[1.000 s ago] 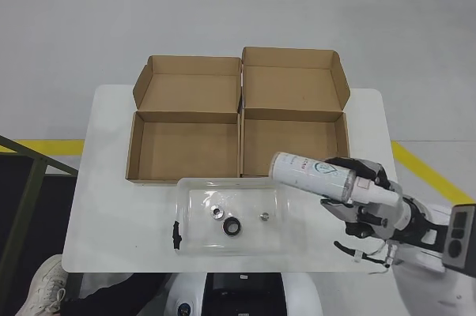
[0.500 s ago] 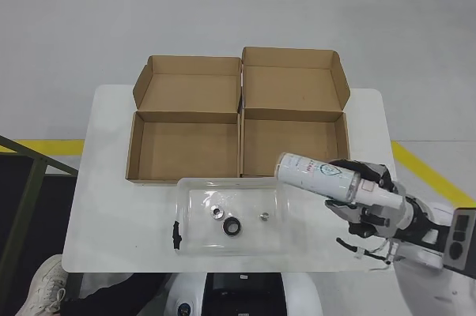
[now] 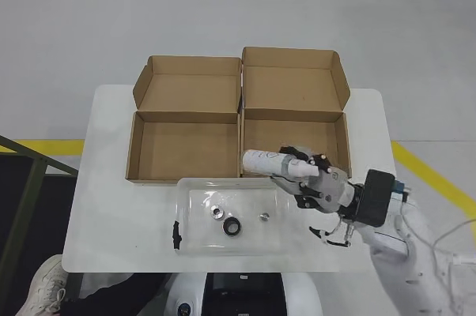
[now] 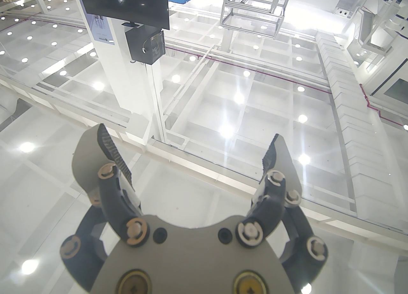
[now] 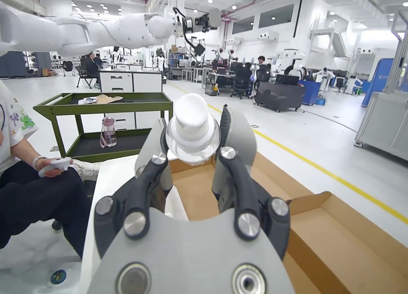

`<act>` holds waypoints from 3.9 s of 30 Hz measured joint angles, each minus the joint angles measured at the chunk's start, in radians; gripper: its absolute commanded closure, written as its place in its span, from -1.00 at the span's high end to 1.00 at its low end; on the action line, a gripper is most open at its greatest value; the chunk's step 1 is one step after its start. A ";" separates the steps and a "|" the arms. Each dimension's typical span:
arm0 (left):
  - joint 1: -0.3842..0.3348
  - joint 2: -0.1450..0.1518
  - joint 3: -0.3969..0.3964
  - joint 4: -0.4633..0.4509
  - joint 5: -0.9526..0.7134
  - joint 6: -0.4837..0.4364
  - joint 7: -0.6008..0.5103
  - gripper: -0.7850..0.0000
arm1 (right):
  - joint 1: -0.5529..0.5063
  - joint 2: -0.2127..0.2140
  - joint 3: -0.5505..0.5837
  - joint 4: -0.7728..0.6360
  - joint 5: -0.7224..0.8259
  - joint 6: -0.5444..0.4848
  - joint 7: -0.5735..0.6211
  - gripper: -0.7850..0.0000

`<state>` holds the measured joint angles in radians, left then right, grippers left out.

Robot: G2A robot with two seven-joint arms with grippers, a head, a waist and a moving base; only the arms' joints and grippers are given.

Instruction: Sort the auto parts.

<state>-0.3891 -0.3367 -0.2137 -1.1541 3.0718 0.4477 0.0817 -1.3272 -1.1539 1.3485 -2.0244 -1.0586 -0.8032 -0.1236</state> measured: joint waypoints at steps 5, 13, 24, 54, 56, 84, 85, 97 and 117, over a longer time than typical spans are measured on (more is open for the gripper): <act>0.000 0.000 0.000 0.000 0.000 0.000 0.000 1.00 | 0.054 -0.007 -0.066 0.068 -0.012 0.055 0.074 -1.00; 0.000 0.000 0.000 0.000 0.000 0.000 0.000 1.00 | 0.117 -0.019 -0.151 0.150 -0.060 0.155 0.177 -1.00; 0.000 0.000 0.000 0.000 0.000 0.000 0.000 1.00 | 0.143 -0.026 -0.196 0.220 -0.108 0.293 0.360 -1.00; 0.000 0.000 0.000 0.000 0.000 0.000 0.000 1.00 | 0.321 -0.065 -0.309 0.418 -0.169 0.508 0.604 -1.00; 0.000 0.000 0.000 0.000 0.000 0.000 0.000 1.00 | 0.329 -0.067 -0.315 0.431 -0.173 0.513 0.608 -1.00; 0.000 0.000 0.000 0.000 0.000 0.000 0.000 1.00 | 0.273 -0.060 -0.237 0.339 -0.146 0.447 0.569 1.00; 0.000 0.000 0.000 0.000 0.000 0.000 0.000 1.00 | 0.264 -0.058 -0.226 0.321 -0.147 0.442 0.570 1.00; 0.000 0.000 0.000 0.000 0.000 0.000 0.000 1.00 | 0.117 -0.022 -0.146 0.040 -0.175 0.259 0.674 1.00; 0.000 0.000 0.000 0.000 0.000 0.000 0.000 1.00 | -0.061 0.025 -0.171 -0.106 -0.330 -0.051 0.734 1.00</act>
<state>-0.3891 -0.3367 -0.2137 -1.1541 3.0718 0.4477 0.0817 -1.3878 -1.1285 1.1778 -2.1307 -1.3884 -0.8546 0.6104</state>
